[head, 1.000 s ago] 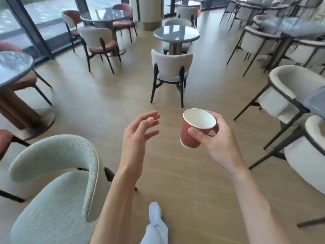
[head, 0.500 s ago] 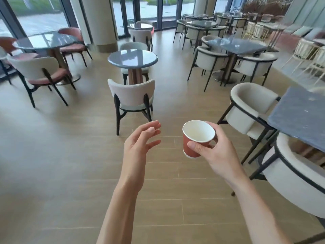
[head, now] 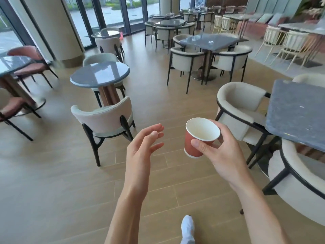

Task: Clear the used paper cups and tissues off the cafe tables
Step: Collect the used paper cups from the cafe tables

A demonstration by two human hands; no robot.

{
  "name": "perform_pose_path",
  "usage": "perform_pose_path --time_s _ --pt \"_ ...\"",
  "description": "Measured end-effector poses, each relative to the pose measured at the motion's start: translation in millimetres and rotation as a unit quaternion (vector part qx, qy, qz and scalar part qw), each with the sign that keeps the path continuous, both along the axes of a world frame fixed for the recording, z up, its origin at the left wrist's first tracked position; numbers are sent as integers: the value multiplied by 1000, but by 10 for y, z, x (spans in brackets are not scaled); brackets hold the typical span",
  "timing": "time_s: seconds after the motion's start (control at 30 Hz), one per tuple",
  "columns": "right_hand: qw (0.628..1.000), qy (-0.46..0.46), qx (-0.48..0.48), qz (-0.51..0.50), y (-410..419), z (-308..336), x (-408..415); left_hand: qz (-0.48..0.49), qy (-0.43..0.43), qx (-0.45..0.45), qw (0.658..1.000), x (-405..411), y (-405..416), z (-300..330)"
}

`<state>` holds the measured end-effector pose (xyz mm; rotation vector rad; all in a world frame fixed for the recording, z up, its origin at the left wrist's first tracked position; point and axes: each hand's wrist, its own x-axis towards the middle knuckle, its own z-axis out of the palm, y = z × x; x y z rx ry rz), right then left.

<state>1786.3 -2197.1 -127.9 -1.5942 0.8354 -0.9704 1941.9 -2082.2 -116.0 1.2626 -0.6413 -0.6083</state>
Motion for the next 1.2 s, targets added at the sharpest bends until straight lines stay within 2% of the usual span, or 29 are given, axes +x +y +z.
perform_pose_path --time_s 0.3,0.57,0.8,1.0,1.2 --pt "1000 -19 5 11 -2154 71 1114 28 -5 -23 999 1081 -2083 142" --pt "999 -28 -4 40 -3409 191 2171 49 -6 -45 998 2041 -3303 231" --pt "998 -6 -29 50 -4677 159 3597 62 -10 -49 997 3444 -4570 105" --pt "998 -17 -46 24 -5870 485 4853 37 -42 -71 996 4860 -5859 463" --pt "999 -30 -32 3 -6821 465 5640 -3 -28 -50 998 5665 -6880 393"
